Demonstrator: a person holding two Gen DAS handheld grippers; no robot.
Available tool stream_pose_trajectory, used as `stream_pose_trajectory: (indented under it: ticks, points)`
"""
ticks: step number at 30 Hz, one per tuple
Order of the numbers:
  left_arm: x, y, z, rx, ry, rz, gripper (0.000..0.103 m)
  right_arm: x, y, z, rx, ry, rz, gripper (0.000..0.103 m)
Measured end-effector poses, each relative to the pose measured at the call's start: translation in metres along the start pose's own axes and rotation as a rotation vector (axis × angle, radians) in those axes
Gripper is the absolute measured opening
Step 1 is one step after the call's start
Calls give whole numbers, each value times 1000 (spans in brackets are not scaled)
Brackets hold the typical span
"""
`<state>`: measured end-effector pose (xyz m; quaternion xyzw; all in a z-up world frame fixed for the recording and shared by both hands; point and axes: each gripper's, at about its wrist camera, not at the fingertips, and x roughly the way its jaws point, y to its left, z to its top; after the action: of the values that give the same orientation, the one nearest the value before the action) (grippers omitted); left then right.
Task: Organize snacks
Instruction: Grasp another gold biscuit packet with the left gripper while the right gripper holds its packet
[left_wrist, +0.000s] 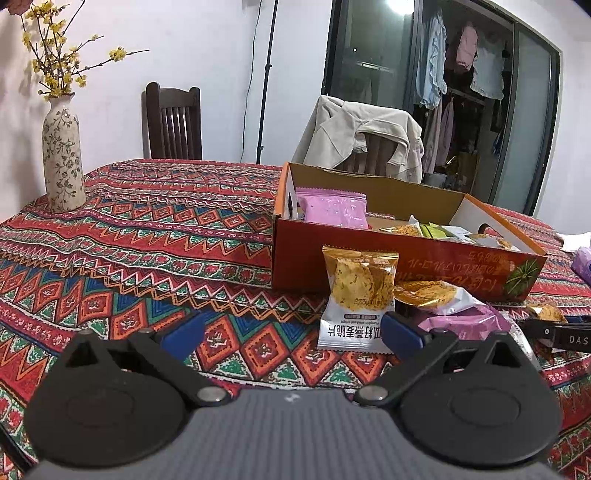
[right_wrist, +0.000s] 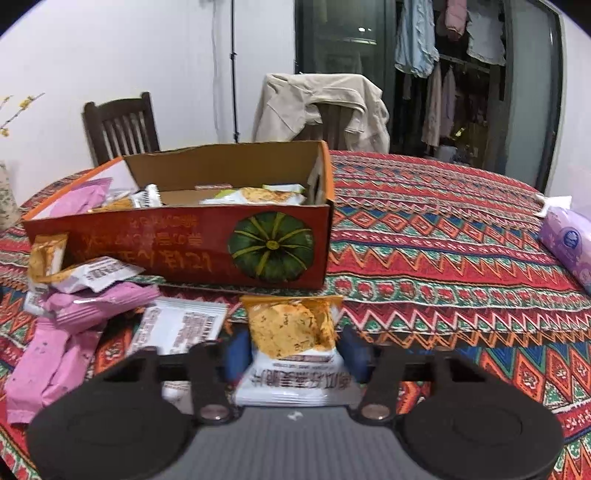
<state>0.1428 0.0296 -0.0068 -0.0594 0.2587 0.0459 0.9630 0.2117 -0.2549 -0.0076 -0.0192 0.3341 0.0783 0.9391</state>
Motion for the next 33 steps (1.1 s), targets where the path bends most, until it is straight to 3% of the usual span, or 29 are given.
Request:
stream_pose_trajectory:
  ticks: [19, 33]
  points:
    - [5, -33, 14, 90, 32, 42, 103, -36, -11, -3, 53, -184, 13, 44]
    - [41, -54, 33, 72, 51, 114, 103, -43, -17, -4, 71, -216, 31, 44]
